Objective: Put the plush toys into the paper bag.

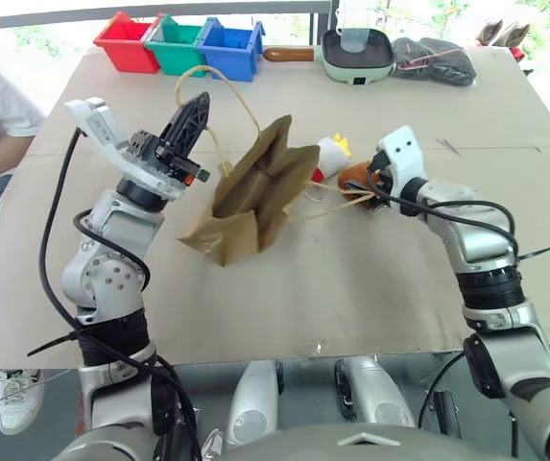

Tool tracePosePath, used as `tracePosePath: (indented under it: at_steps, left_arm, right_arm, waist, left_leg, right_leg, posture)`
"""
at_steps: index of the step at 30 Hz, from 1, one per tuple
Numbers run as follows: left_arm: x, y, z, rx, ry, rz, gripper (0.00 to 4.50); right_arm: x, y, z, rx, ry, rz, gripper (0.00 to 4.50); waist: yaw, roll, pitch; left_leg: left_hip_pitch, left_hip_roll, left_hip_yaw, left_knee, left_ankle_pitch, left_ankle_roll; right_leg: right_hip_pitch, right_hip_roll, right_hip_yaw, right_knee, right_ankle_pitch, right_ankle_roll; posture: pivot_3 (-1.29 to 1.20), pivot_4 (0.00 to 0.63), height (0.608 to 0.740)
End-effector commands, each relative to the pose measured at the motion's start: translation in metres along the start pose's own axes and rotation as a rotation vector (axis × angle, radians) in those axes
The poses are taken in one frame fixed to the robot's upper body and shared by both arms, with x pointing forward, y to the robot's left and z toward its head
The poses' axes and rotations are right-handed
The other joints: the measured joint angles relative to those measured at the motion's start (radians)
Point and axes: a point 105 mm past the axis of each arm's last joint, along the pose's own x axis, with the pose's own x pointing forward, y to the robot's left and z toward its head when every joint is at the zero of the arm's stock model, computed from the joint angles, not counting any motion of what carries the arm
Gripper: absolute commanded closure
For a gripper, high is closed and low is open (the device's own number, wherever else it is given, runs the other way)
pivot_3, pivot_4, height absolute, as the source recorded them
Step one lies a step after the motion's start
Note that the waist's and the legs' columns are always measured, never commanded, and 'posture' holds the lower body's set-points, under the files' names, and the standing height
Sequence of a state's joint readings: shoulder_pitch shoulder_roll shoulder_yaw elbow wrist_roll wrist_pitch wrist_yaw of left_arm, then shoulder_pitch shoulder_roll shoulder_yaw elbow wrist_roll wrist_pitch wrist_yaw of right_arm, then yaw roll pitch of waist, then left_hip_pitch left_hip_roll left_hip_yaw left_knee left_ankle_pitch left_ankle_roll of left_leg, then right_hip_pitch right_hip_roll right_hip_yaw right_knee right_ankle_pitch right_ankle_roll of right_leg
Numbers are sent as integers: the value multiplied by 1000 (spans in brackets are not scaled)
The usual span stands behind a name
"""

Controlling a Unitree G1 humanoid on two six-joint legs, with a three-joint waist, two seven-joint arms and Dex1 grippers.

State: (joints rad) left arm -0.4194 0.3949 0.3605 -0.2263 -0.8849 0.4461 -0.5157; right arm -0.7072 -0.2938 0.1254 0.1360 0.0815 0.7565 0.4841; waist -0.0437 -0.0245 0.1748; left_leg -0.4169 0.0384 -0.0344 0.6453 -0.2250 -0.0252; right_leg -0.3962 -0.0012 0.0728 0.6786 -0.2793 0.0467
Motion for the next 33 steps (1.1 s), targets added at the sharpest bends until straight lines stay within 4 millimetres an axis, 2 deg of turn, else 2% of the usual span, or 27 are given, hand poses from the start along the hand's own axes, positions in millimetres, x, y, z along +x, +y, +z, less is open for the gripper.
tracePosePath:
  at_steps: [1, 2, 5, 8, 11, 13, 14, 16, 18, 20, 22, 24, 26, 28, 33]
  left_arm:
    - [-5, -5, 16, 76, -37, 1, 4500]
    - [-6, -6, 16, 78, -38, 2, 4500]
    - [-9, -9, 16, 80, -42, 9, 4500]
    - [-8, -13, 16, 72, -51, 5, 4500]
    - [-6, -18, 15, 53, -52, -11, 4500]
    - [-3, -21, 13, 39, -51, -26, 4500]
    - [-2, -23, 12, 32, -51, -32, 4500]
    - [3, -25, 10, 14, -52, -45, 4500]
    - [8, -27, 8, -5, -50, -61, 4500]
    - [13, -29, 4, -26, -47, -79, 4500]
    - [19, -31, 1, -48, -49, -95, 4500]
    - [24, -33, -3, -67, -54, -106, 4500]
    - [28, -36, -6, -86, -62, -116, 4500]
    - [32, -37, -7, -111, -85, -105, 4500]
    - [35, -41, -8, -158, -135, -74, 4500]
  right_arm:
    - [10, -4, -8, -38, 55, 22, 489]
    - [12, -6, -14, -62, 79, 19, 489]
    - [10, -13, -20, -124, 79, 15, 1092]
    - [-5, -14, 4, -144, -43, 55, 2318]
    - [-37, -18, 33, -160, -196, 95, 3753]
    - [-61, -29, 53, -147, -269, 64, 4486]
    - [-71, -34, 60, -163, -297, 40, 4486]
    - [-99, -36, 102, -173, -459, 25, 4486]
    - [-118, -27, 136, -212, -577, 42, 4486]
    - [-119, -4, 163, -277, -636, 97, 4486]
    - [-108, 23, 174, -335, -654, 177, 4486]
    - [-91, 44, 172, -369, -638, 240, 4486]
    - [-71, 62, 156, -450, -592, 279, 4486]
    - [-58, 81, 138, -440, -559, 338, 4486]
    - [-54, 114, 99, -463, -492, 462, 4486]
  waist:
    - [0, 0, 0]
    - [1, 0, 0]
    - [5, -1, 0]
    - [9, -1, 0]
    - [11, 0, 0]
    - [11, 1, 1]
    - [10, 1, 1]
    - [7, 1, 2]
    - [1, 3, 3]
    - [-3, 3, 3]
    - [-3, 3, 3]
    - [-1, 2, 2]
    - [5, 2, 2]
    - [12, 2, 2]
    - [20, 2, 2]
  left_leg:
    - [0, 0, 0, 0, 0, 0]
    - [0, 0, 0, 0, 0, 0]
    - [0, 0, 0, 0, 0, 0]
    - [0, 0, 0, 0, 0, 0]
    - [0, 0, -1, 1, 0, 0]
    - [-1, 0, -1, 1, 0, 0]
    - [-1, 0, -1, 1, 0, 0]
    - [-1, 0, -1, 1, 0, 0]
    - [-1, 0, -1, 1, 0, 0]
    - [0, 1, 0, 0, 0, 0]
    - [1, 1, -1, -1, 0, 0]
    - [2, 1, -1, -2, 0, 0]
    - [0, 0, -1, -1, 0, 0]
    - [-1, 0, -1, 0, 0, 0]
    - [-5, -1, -2, 3, 0, 0]
  right_leg:
    - [0, 0, 0, 0, 0, 0]
    - [0, 0, 0, 0, 0, 0]
    - [0, 0, 0, 0, 0, 0]
    - [1, -1, 0, 0, 0, 0]
    - [1, -1, -1, 0, 0, 0]
    - [0, -1, -1, 0, 0, 0]
    - [0, -1, -1, 0, 0, 0]
    - [0, -1, -1, 0, 0, 0]
    - [0, 0, -1, 1, 0, 0]
    - [0, 1, 0, 1, 0, 0]
    - [0, 1, 0, 1, 0, 0]
    - [0, 1, 0, 1, 0, 0]
    - [0, 0, -1, 0, 0, 0]
    - [0, -1, -1, -1, 0, 0]
    - [-1, -2, -2, -1, 0, 0]
  posture:
    - [0, 150, 740]
    - [0, 150, 740]
    - [0, 150, 740]
    - [0, 150, 740]
    - [0, 150, 740]
    - [0, 150, 740]
    - [0, 150, 740]
    - [0, 150, 740]
    - [0, 150, 740]
    - [0, 150, 740]
    - [0, 150, 740]
    - [0, 150, 740]
    - [0, 150, 740]
    - [0, 150, 740]
    - [0, 150, 740]
